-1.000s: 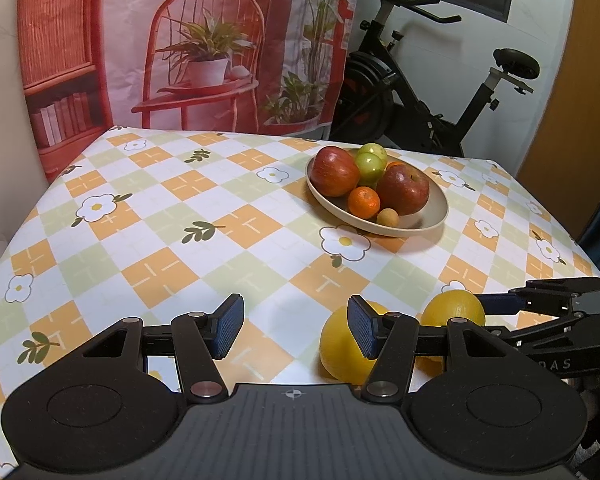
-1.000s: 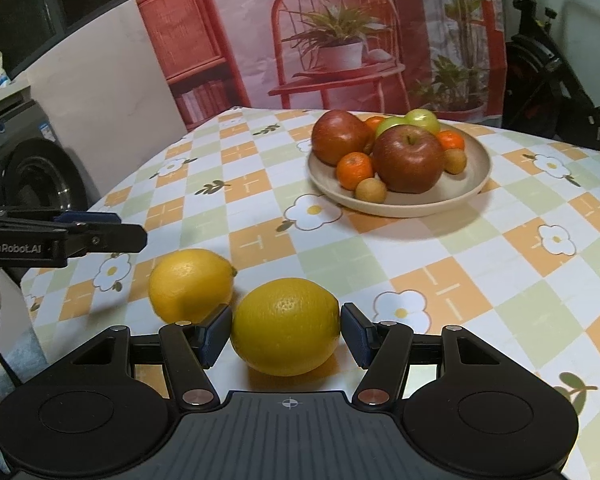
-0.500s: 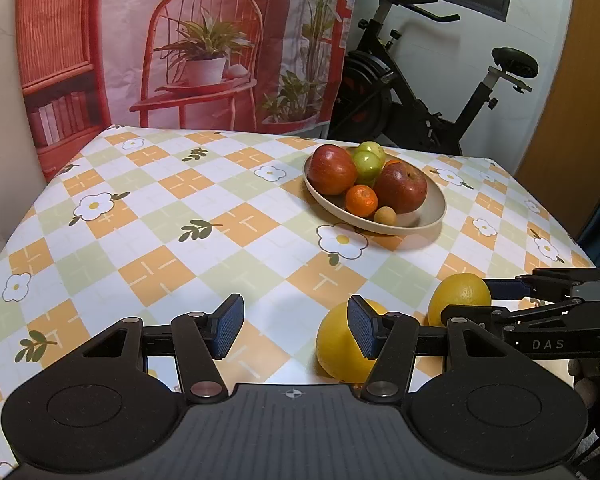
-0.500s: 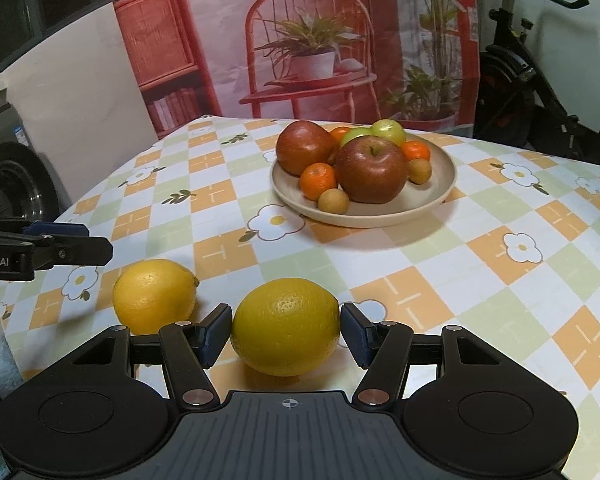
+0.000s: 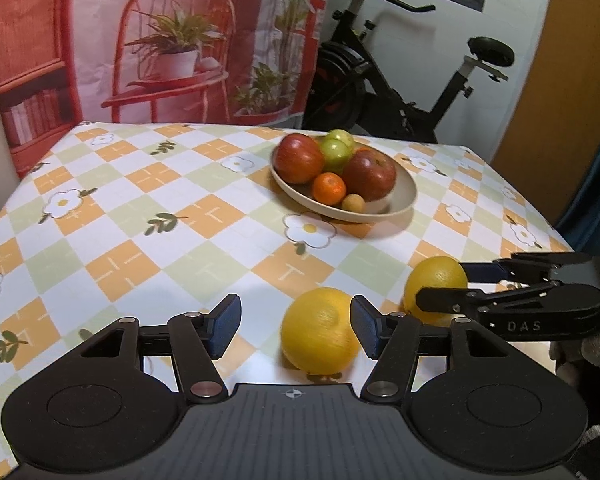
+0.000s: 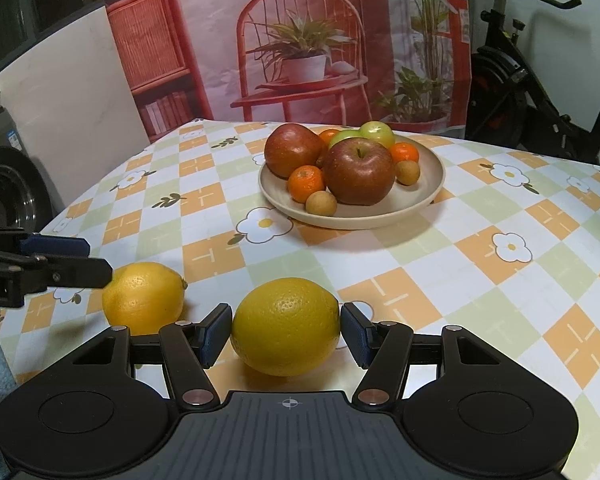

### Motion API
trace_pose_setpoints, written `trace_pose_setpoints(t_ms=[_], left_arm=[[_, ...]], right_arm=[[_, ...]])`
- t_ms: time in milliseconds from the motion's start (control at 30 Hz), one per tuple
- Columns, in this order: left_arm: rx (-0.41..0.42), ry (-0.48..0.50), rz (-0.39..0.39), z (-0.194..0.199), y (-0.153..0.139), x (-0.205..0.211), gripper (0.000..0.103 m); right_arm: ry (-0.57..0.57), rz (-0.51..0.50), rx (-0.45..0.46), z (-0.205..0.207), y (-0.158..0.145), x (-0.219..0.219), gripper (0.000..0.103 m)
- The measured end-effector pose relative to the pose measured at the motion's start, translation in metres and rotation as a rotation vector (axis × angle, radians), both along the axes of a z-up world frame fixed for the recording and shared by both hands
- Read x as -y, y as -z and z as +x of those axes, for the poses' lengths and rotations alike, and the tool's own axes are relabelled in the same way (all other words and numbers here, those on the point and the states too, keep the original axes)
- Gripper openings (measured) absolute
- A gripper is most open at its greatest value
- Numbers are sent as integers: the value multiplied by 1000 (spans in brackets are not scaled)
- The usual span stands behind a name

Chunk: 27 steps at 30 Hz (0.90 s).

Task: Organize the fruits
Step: 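Close the left tool on one lemon while the right tool closes on the other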

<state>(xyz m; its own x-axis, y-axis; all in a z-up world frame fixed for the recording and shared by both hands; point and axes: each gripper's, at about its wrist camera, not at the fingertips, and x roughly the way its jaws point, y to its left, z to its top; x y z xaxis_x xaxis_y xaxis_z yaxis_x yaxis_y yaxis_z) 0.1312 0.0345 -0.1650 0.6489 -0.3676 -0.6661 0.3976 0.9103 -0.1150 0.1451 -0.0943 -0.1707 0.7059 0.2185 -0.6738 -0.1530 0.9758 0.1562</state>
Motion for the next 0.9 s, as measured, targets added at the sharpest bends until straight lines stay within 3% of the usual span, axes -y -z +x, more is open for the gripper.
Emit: trace_pose_setpoints(t_ms=[133,633,900], left_arm=[[-7,25,10,1,6,6,70],[-82,38,-22,19,28,9,70],[-85,47,-37,18,34,15,58]], right_arm=[[0,3,0,0,0,1,56],[0,6,2,-1,1,0,56],[0,6,4,-1,1,1,56]])
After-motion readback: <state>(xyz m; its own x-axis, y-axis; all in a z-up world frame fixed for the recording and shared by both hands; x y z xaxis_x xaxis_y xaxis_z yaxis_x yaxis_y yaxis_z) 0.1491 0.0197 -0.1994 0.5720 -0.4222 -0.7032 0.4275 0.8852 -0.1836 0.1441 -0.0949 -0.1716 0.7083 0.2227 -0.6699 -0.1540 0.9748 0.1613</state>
